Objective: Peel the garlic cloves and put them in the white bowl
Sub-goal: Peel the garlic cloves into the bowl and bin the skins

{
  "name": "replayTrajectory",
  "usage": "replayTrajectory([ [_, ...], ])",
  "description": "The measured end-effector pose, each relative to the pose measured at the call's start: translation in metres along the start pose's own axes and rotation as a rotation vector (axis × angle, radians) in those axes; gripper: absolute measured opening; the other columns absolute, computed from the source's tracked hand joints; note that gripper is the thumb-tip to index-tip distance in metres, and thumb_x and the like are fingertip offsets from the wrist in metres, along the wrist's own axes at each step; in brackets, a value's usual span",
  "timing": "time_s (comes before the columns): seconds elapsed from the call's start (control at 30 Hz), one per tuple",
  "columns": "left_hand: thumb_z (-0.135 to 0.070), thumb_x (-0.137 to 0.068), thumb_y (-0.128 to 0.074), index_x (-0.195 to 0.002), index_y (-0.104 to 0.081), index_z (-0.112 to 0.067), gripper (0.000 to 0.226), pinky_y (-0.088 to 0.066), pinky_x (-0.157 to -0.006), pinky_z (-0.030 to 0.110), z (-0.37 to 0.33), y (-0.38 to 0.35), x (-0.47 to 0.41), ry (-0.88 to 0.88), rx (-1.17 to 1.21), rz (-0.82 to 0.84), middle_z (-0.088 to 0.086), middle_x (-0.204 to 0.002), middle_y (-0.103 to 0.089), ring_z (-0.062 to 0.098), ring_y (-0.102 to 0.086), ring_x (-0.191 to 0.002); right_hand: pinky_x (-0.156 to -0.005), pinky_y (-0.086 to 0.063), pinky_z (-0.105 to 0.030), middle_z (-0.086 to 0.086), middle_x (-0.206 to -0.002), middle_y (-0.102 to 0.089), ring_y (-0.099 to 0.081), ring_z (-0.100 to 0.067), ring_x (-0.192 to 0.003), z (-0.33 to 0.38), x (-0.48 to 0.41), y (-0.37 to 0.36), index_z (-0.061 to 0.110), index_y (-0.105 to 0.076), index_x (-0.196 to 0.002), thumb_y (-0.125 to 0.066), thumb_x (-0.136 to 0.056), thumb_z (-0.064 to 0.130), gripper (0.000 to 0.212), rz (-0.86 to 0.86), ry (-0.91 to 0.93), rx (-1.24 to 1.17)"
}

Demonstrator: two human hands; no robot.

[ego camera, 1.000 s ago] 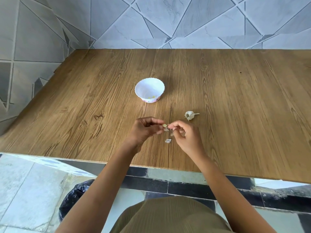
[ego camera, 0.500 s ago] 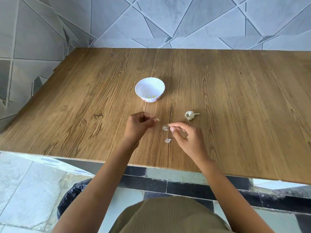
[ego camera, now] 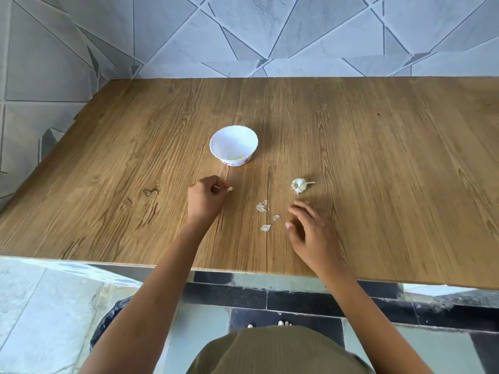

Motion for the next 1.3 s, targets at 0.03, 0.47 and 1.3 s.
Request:
replayTrajectory([
  [0.03,0.000,-0.077,-0.069,-0.079,-0.071,-0.009,0.009,-0.039,-0.060,0.005,-0.004,0.002,0.001,-0.018,-0.006,-0.005,-0.007,-0.072,-0.065,-0.001,-0.054,-0.060,-0.096,-0.047,-0.045,-0.006,-0.122,-0.061,-0.058,-0.026,-0.112,0.000,0.000,0.000,0.008,-0.065,-0.113,-0.044,-0.088,0.033,0.041,0.001,-0.005,-0.006],
  [0.47,0.026,-0.067,-0.047,-0.101,-0.071,0.001,0.048,-0.055,-0.068,0.038,-0.081,-0.081,0.050,-0.566,-0.329,0.393,0.017,-0.103,-0.066,0.032,-0.065,-0.085,-0.094,-0.043,-0.042,-0.006,-0.121,-0.062,-0.058,-0.027,-0.112,-0.002,0.000,0.003,0.009,-0.066,-0.111,-0.057,-0.084,0.024,0.032,-0.020,-0.023,-0.033],
  [1.3,0.005,-0.073,-0.069,-0.079,-0.075,-0.010,0.017,-0.051,-0.063,0.017,-0.101,-0.072,0.052,-0.421,-0.092,0.478,-0.002,-0.073,-0.071,0.004,-0.062,-0.059,-0.097,-0.047,-0.030,-0.006,-0.116,-0.065,-0.060,-0.016,-0.110,-0.015,0.009,-0.005,0.010,-0.059,-0.117,-0.041,-0.100,0.016,0.025,0.008,-0.826,-1.604],
])
Point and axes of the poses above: each hand's wrist, its own x-axis away from the middle knuckle, its own y-axis out of the back of the hand, z = x × y, the point moved 10 cm from there along -x, towards the middle knuckle
